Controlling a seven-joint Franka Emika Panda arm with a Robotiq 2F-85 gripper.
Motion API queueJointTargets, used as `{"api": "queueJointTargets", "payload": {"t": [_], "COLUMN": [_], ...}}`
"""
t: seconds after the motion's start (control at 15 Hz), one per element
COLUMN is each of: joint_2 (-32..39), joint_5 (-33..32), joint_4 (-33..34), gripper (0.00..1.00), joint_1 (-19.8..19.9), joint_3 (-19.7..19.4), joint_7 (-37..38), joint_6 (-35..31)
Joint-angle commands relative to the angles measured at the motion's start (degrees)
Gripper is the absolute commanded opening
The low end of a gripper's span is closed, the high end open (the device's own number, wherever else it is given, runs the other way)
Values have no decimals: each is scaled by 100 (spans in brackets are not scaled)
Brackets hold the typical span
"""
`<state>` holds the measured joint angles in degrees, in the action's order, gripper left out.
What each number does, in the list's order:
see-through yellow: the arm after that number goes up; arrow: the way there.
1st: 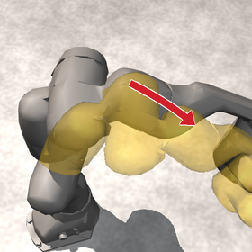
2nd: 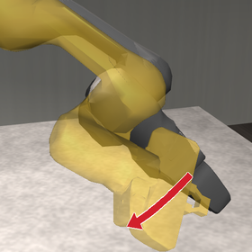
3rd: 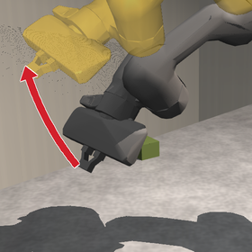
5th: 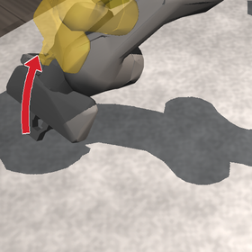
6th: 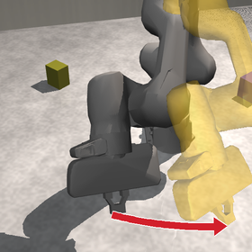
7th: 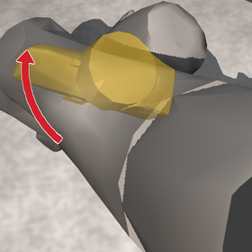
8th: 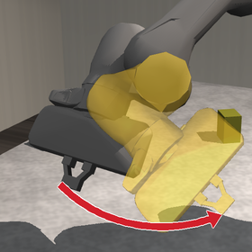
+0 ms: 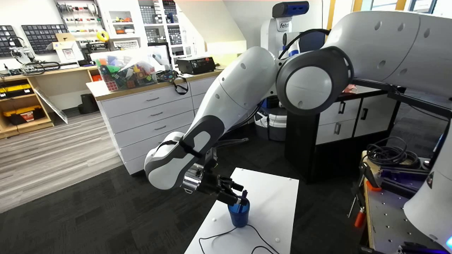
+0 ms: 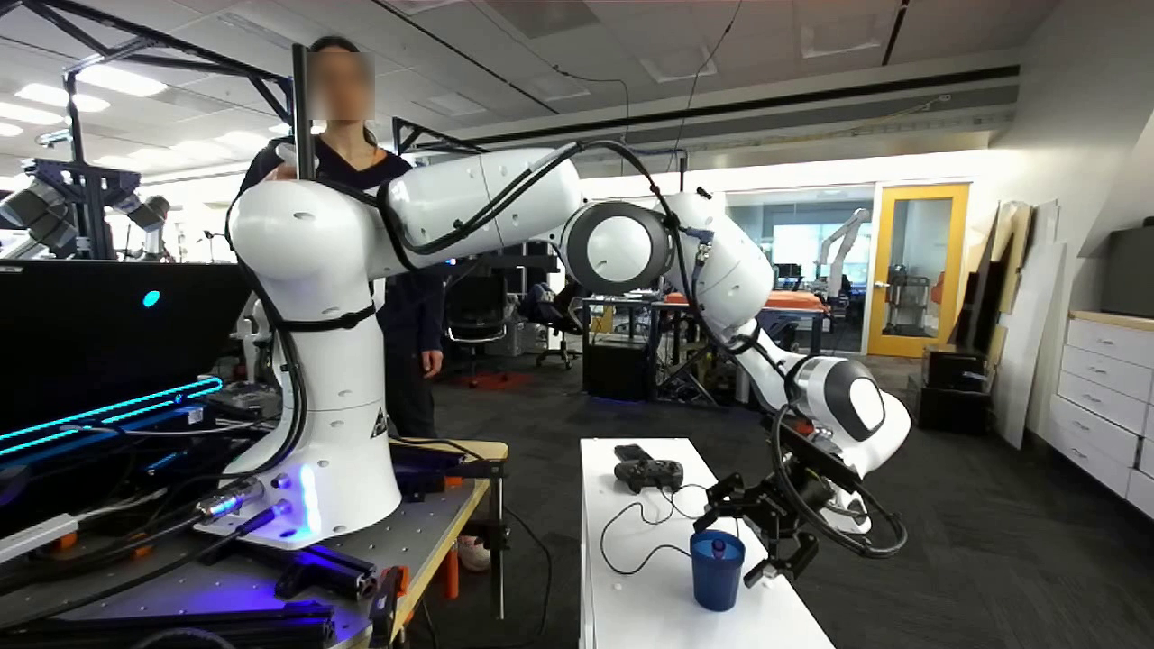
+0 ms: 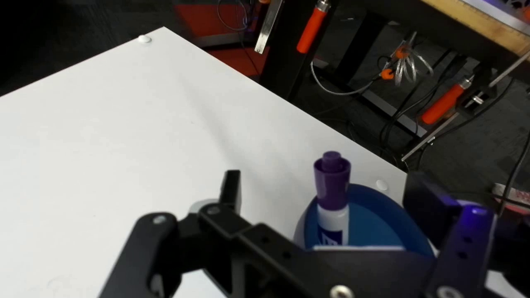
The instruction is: Take the pen out of the cup and put it on the table
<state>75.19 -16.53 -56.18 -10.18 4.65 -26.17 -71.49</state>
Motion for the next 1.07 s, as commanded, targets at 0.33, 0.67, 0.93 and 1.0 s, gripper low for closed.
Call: {"api": "queueJointTargets", "payload": {"t": [0.33,0.67,0.93,1.0], "joint_2": [-514,-613,-617,-591], "joint_5": [146,186,351,389], "joint_4": [-592,-729,-821,-813], "gripper": [70,39,63,59], "joint_1": [142,181,237,235], "joint_3": [7,24,73,79], "joint_7": [289,311,334,317], "joint_6": [36,-56,-191,-202]}}
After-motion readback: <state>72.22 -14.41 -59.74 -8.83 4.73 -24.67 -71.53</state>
